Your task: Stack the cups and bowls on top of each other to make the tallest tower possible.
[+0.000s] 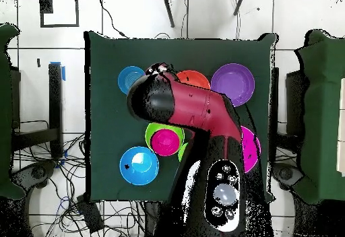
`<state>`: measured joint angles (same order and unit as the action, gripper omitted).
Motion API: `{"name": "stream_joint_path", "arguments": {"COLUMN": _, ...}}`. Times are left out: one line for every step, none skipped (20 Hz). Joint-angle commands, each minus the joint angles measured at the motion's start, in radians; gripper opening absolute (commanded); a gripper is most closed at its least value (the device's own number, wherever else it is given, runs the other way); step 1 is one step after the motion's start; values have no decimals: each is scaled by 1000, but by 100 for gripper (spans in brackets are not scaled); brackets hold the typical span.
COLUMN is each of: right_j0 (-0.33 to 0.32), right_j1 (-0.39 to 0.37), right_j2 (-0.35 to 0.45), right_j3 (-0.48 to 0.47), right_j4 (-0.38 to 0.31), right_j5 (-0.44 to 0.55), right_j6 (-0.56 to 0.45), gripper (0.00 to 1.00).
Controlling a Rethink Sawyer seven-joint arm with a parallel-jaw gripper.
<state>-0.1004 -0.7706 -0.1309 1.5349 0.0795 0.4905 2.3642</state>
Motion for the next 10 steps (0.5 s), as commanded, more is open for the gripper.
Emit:
{"name": "stream_joint_path", "arguments": {"right_j0": -71, "right_j1": -7, "right_j2": 113, "right_j3": -16, "right_j4": -1, "right_j5": 270, "right_j6": -84, "gripper": 100}}
{"name": "stream_joint_path", "arguments": {"right_j0": -65, "right_j1": -7, "right_j2": 112, "right_j3": -6, "right_j4": 2, "right_j5": 261, "right_j6": -68, "gripper": 100}}
{"name": "stream_joint_path", "arguments": {"right_j0": -55, "right_j1": -6, "right_j2": 110, "right_j3": 3, "right_j4": 7, "right_j5": 254, "right_j6": -43, "gripper": 100}}
{"name": "stream_joint_path", "arguments": {"right_j0": -43, "right_j1": -4, "right_j2": 106, "right_j3": 9, "right_j4": 12, "right_j5": 252, "right_j6": -16, "gripper": 100}}
{"name": "stream_joint_path", "arguments": {"right_j0": -29, "right_j1": -4, "right_j2": 101, "right_j3": 12, "right_j4": 20, "right_j5": 257, "right_j6": 14, "gripper": 100}}
{"name": "stream_joint_path", "arguments": {"right_j0": -14, "right_j1": -3, "right_j2": 95, "right_j3": 13, "right_j4": 29, "right_j5": 266, "right_j6": 44, "gripper": 100}}
{"name": "stream_joint_path", "arguments": {"right_j0": 4, "right_j1": -1, "right_j2": 86, "right_j3": 9, "right_j4": 33, "right_j5": 278, "right_j6": 73, "gripper": 100}}
{"name": "stream_joint_path", "arguments": {"right_j0": 16, "right_j1": -1, "right_j2": 83, "right_j3": 12, "right_j4": 41, "right_j5": 285, "right_j6": 92, "gripper": 100}}
{"name": "stream_joint_path", "arguments": {"right_j0": 26, "right_j1": -1, "right_j2": 84, "right_j3": 15, "right_j4": 48, "right_j5": 289, "right_j6": 104, "gripper": 100}}
{"name": "stream_joint_path", "arguments": {"right_j0": 35, "right_j1": -2, "right_j2": 87, "right_j3": 24, "right_j4": 61, "right_j5": 285, "right_j6": 118, "gripper": 100}}
